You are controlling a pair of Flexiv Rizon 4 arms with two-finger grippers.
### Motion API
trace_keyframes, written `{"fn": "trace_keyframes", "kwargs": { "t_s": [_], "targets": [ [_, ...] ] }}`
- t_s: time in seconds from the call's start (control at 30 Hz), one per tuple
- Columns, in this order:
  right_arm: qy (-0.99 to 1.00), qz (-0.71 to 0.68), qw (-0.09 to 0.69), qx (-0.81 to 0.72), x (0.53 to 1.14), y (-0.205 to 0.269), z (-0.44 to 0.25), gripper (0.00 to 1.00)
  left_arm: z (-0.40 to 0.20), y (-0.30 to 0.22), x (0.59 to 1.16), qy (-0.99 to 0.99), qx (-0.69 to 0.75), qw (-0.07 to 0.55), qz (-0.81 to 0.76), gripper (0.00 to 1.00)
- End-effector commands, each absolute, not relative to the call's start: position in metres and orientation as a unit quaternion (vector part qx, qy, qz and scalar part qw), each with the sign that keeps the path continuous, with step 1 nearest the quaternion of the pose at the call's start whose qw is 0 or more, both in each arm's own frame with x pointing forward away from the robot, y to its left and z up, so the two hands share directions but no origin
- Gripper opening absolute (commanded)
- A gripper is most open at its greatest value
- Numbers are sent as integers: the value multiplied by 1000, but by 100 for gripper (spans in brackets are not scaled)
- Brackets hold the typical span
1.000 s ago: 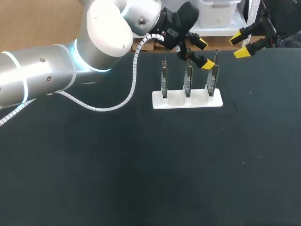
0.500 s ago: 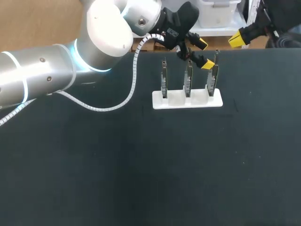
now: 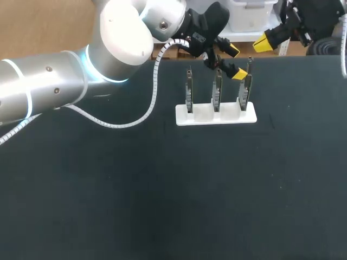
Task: Pick up the optical module with the left hand, and insert it into the network port with the right hand.
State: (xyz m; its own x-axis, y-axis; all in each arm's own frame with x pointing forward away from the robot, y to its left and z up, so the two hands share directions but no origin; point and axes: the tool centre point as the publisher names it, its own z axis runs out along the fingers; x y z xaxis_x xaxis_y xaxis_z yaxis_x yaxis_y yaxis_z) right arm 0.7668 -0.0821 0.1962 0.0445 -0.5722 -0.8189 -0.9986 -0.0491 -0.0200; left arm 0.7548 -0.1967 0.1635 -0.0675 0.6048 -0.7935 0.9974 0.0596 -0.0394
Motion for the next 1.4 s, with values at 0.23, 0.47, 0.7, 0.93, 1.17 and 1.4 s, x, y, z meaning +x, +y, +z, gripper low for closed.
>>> {"fn": "trace_keyframes", "kwargs": {
  "t_s": [0.23,0.47,0.7,0.93,1.17,1.4],
  "targets": [
    [609,339,312,-646,769,-76,187,0,164,-198,757,659,609,307,-316,100],
    [611,347,304,-644,767,-72,180,0,164,-198,757,659,609,307,-316,100],
    [613,350,298,-643,768,-72,176,0,164,-198,757,659,609,307,-316,100],
    [617,352,296,-638,768,-73,171,0,164,-198,757,659,609,307,-316,100],
    [620,356,290,-636,767,-73,167,0,164,-198,757,659,609,307,-316,100],
    [620,356,286,-638,766,-73,166,0,164,-198,757,659,609,307,-316,100]
  ]
}}
